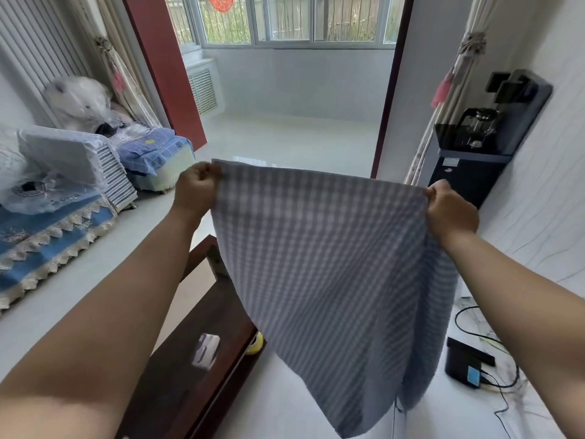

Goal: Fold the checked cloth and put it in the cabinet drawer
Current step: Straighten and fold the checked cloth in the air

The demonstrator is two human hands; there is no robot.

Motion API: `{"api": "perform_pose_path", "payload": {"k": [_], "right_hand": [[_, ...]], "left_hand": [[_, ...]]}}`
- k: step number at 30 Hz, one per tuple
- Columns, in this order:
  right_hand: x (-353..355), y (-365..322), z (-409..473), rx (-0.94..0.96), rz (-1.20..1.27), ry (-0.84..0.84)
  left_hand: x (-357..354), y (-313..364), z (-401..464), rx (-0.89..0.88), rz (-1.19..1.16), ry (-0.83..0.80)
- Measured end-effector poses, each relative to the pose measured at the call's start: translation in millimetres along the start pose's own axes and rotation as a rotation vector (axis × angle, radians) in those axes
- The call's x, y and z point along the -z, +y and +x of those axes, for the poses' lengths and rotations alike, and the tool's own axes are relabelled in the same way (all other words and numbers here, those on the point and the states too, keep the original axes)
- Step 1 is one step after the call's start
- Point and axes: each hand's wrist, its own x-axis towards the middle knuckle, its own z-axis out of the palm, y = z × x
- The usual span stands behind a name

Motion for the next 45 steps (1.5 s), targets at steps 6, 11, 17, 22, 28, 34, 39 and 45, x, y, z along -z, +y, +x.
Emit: {"api": "perform_pose_path", "payload": {"k": [6,11,17,22,28,34,39,45], "right_hand": [[7,3,11,-0.096,-0.05,-0.024],[-6,8,11,-0.258,-0.049,-0.098],[-19,-18,10,-0.306,-0.063,-0.292],[-28,-45,2,-0.303,0.033,-0.366],[-29,-71,-14,-0.174,0.225,-0.375],[-29,-130,-44,0.185,0.259,-0.455],[-18,-137,-53,0.307,0.268,-0.47],[-16,-132,-60,0.376,0.321,-0.52]], "left_hand": [[-20,-7,-29,-0.185,0.195,0.03],[-48,23,-56,-0.309,0.118,0.092],[-81,49,-51,0.025,0.074,0.088],[-88,39,-40,0.354,-0.14,0.353],[-79,33,-50,0.117,-0.068,0.268],[-122,33,-110,-0.295,0.293,-0.362],[-110,26,-95,-0.13,0.301,-0.522],[-100,28,-83,-0.078,0.348,-0.651]]}}
